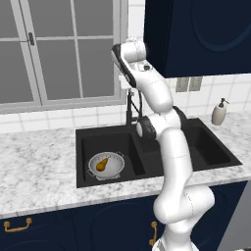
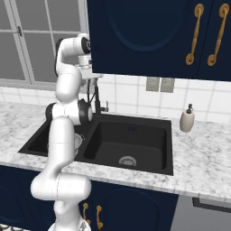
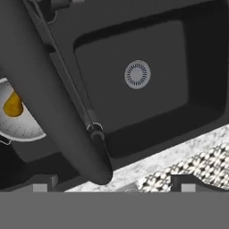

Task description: Put the colander in the sink, put the pear in the colander, and turn on the sink faucet and pour water over the colander.

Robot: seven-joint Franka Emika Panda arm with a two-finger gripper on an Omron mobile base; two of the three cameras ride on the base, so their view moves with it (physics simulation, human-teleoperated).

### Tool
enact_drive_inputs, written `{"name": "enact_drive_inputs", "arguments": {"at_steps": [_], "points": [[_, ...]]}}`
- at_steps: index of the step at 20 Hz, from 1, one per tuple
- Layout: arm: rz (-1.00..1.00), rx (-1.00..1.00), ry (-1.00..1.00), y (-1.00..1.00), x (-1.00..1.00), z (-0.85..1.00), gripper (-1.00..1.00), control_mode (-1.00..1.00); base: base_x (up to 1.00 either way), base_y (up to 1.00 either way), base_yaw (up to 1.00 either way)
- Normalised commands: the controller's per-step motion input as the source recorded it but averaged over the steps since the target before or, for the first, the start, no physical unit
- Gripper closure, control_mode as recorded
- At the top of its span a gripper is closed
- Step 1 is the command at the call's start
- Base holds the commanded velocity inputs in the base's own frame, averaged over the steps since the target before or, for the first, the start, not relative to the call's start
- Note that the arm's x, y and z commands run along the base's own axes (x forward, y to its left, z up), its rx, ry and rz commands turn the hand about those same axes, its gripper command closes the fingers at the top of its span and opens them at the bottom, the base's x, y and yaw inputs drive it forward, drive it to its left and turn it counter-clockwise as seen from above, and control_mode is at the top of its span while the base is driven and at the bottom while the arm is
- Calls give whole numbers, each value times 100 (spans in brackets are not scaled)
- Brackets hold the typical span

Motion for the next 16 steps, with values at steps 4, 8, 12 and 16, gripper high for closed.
{"name": "enact_drive_inputs", "arguments": {"at_steps": [4,8,12,16], "points": [[37,9,-12,0,5,-38,-100,-100,0,0,0],[32,13,-11,1,1,-32,-100,-100,0,0,0],[24,31,-2,1,1,-32,-100,-100,0,0,0],[19,26,-22,0,0,-27,-100,-100,0,0,0]]}}
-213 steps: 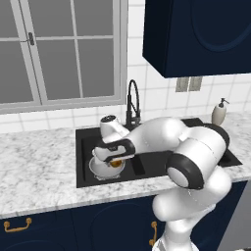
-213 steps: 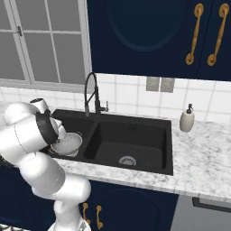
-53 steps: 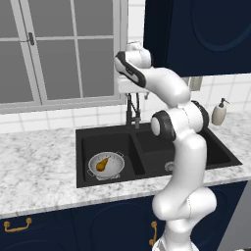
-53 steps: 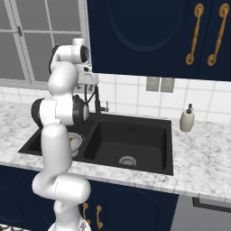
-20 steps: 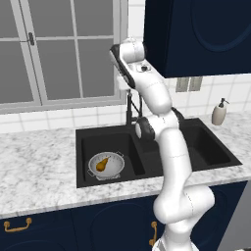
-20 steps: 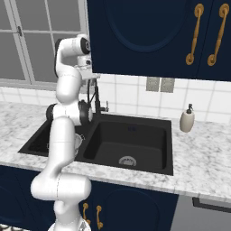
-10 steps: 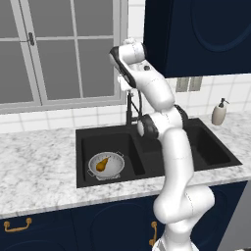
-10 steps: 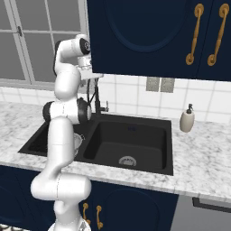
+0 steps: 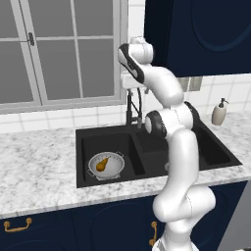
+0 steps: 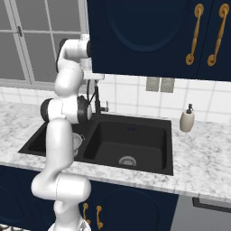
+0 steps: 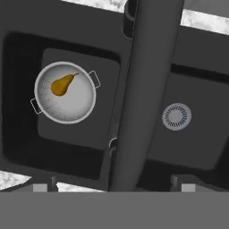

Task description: Put the colander in the sink, put the pear in the colander, and turn on the sink faucet and pour water over the colander.

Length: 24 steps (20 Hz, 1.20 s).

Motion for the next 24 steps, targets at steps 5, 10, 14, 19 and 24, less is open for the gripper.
{"name": "enact_drive_inputs", "arguments": {"at_steps": [5,10,14,19,24], "points": [[11,8,-29,3,1,-32,-100,-100,0,0,0],[1,0,-3,27,1,-36,-100,-100,0,0,0],[0,0,1,46,0,-17,-100,-100,0,0,0],[0,0,1,49,8,-17,-100,-100,0,0,0],[0,0,1,50,21,-17,-100,-100,0,0,0]]}}
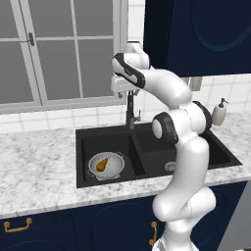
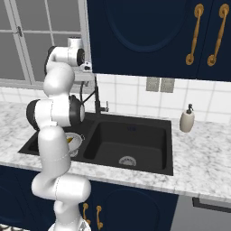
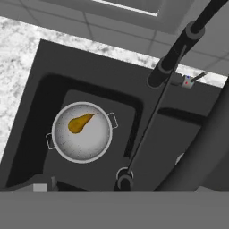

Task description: Put the colander in the sink, put the pear in the colander, and turn on the sink faucet and pour water over the colander.

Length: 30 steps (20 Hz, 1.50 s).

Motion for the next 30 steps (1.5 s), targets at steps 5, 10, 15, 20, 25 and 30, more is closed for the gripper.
{"name": "enact_drive_inputs", "arguments": {"at_steps": [5,10,15,20,25,30], "points": [[0,0,4,57,35,-14,-100,-100,0,0,0],[0,0,6,61,39,-12,-100,-100,0,0,0],[0,0,5,52,30,-12,-100,-100,0,0,0],[0,0,2,11,4,-5,-100,-100,0,0,0],[0,0,1,6,0,-3,-100,-100,0,0,0],[0,0,0,1,0,0,-100,-100,0,0,0]]}}
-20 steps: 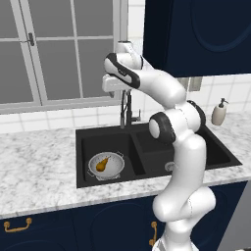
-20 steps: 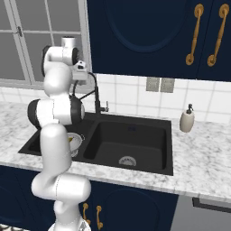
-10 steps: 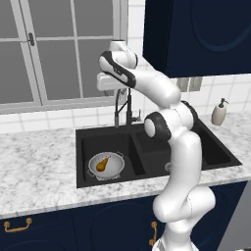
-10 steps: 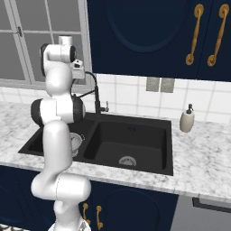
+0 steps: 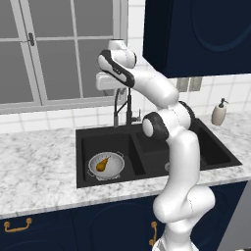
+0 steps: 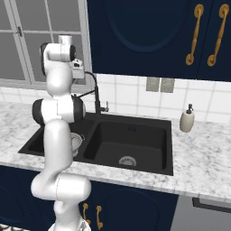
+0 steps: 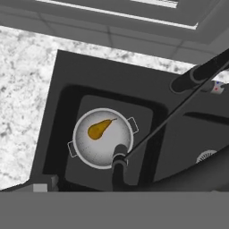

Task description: Put the colander in the sink, put the pear in the colander, and turn on the sink faucet and pour water over the colander.

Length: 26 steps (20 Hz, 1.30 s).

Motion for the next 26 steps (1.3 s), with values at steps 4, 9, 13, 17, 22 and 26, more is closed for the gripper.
{"name": "enact_drive_inputs", "arguments": {"at_steps": [4,9,13,17,22,26], "points": [[0,0,0,3,-17,1,-100,-100,0,0,0],[-5,0,0,0,-66,34,-100,-100,0,0,0],[-11,0,1,-15,-65,37,-100,-100,0,0,0],[-15,0,2,-38,-44,17,-100,-100,0,0,0],[-19,0,1,-70,-57,3,-100,-100,0,0,0],[-19,0,0,-100,-56,-18,-100,-100,0,0,0]]}}
